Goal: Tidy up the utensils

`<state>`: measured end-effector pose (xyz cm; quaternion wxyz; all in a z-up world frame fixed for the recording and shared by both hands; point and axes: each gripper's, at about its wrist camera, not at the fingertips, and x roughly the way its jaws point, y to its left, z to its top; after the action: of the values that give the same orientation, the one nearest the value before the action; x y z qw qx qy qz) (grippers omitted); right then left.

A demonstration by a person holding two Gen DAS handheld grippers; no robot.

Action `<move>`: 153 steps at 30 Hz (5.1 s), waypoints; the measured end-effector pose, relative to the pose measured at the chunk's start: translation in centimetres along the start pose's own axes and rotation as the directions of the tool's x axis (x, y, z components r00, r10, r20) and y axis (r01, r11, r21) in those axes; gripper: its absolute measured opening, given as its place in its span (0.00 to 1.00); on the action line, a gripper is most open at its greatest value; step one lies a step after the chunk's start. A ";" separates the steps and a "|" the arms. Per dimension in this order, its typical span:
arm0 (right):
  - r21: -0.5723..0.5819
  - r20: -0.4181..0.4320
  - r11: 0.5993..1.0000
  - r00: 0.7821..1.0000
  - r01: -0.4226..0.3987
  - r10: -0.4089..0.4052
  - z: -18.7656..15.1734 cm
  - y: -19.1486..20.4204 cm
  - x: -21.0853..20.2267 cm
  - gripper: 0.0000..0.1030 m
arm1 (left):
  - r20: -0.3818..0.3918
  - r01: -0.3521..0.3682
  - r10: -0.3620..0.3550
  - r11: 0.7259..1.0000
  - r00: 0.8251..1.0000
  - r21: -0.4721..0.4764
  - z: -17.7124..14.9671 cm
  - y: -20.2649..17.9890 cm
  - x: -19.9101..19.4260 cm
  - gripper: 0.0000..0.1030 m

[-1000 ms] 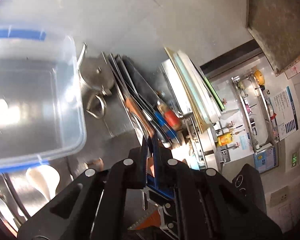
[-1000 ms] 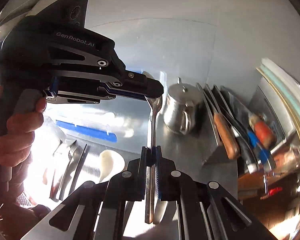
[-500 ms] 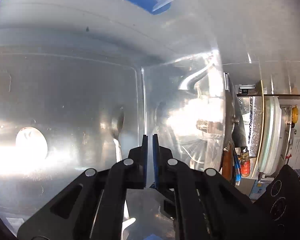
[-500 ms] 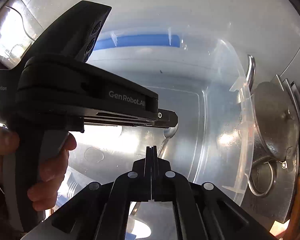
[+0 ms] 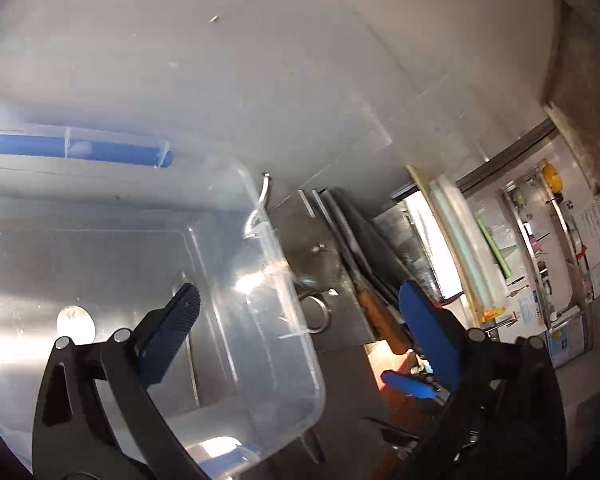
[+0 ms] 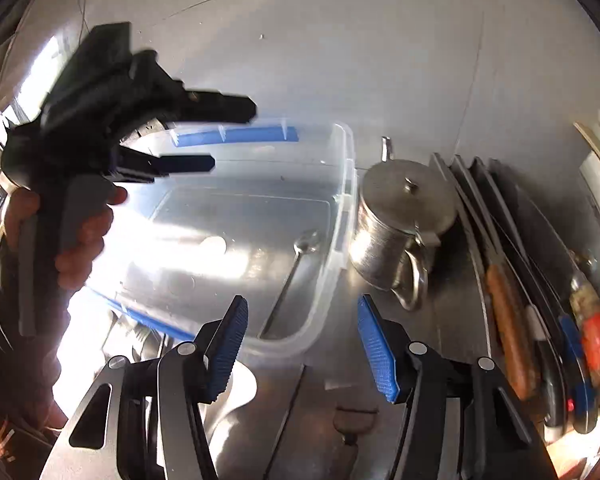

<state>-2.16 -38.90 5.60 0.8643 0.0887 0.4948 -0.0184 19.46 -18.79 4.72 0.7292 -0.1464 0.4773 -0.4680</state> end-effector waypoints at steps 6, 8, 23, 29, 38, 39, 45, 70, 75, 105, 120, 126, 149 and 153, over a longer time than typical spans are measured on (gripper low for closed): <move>0.149 -0.232 0.986 0.972 0.071 -0.035 -12.0 -3.3 4.5 0.56 | -0.196 0.166 -0.154 0.985 0.968 0.048 -7.2 -7.6 2.1 0.92; 0.163 -0.250 0.984 0.968 0.070 -0.028 -14.4 -3.0 5.6 0.56 | -0.264 0.153 -0.138 0.988 0.955 0.036 -10.1 -9.4 4.8 0.92; -0.014 -0.231 0.999 0.972 0.033 -0.035 -18.6 0.8 8.7 0.05 | -0.449 -0.044 -0.051 0.979 0.892 -0.199 -17.3 -4.6 9.0 0.92; 0.295 -0.186 0.936 0.950 -0.190 0.251 -20.0 -3.3 7.0 0.02 | -0.507 -0.109 -0.045 0.956 0.861 -0.271 -19.0 -2.8 10.9 0.92; 0.601 0.015 0.649 0.819 -0.465 0.573 -24.3 -7.2 4.9 0.02 | -0.681 -0.196 -0.124 0.907 0.722 -0.373 -25.0 -0.6 18.0 0.92; 0.603 0.016 0.647 0.818 -0.467 0.575 -24.6 -7.1 4.9 0.02 | -0.691 -0.199 -0.118 0.911 0.713 -0.361 -25.4 -0.7 18.5 0.89; 0.610 0.026 0.632 0.809 -0.479 0.587 -25.3 -6.3 4.6 0.02 | -0.761 -0.221 -0.005 0.956 0.648 -0.195 -27.0 -2.5 20.2 0.13; 0.097 -0.083 0.890 0.887 -0.446 0.454 6.9 5.8 9.1 0.05 | -0.311 -0.212 0.141 0.954 0.940 -0.210 0.3 6.3 4.9 0.10; 0.209 -0.259 0.920 0.888 -0.333 0.380 6.9 6.3 17.1 0.06 | -0.473 -0.278 0.081 0.889 0.877 -0.363 -2.4 14.8 10.7 0.10; 0.072 -0.368 0.994 0.923 -0.087 0.108 -20.9 6.0 8.2 0.30 | -0.421 -0.034 0.008 0.998 0.907 -0.055 -16.1 -2.3 4.8 0.85; 0.579 -0.102 0.713 0.834 -0.394 0.543 -24.9 -1.1 5.2 0.07 | -0.675 -0.208 0.011 0.955 0.738 -0.212 -25.5 2.1 12.6 0.85; 0.608 -0.055 0.653 0.796 -0.453 0.603 -26.1 -1.4 3.8 0.07 | -0.698 -0.221 0.002 0.949 0.716 -0.224 -27.2 2.1 14.9 0.82; 0.508 0.042 0.686 0.811 -0.520 0.584 -22.2 -2.1 -1.5 0.07 | -0.571 -0.009 -0.083 0.988 0.816 -0.156 -23.0 -4.4 11.5 0.04; 0.382 0.100 0.732 0.813 -0.564 0.574 -17.1 -1.4 -4.1 0.07 | -0.452 0.089 -0.123 0.992 0.883 -0.094 -17.9 -6.8 7.5 0.04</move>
<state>-19.00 -37.60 0.47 0.7860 0.4081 0.4401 0.1484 1.62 -24.32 -3.98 0.5642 -0.0838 0.6429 -0.5113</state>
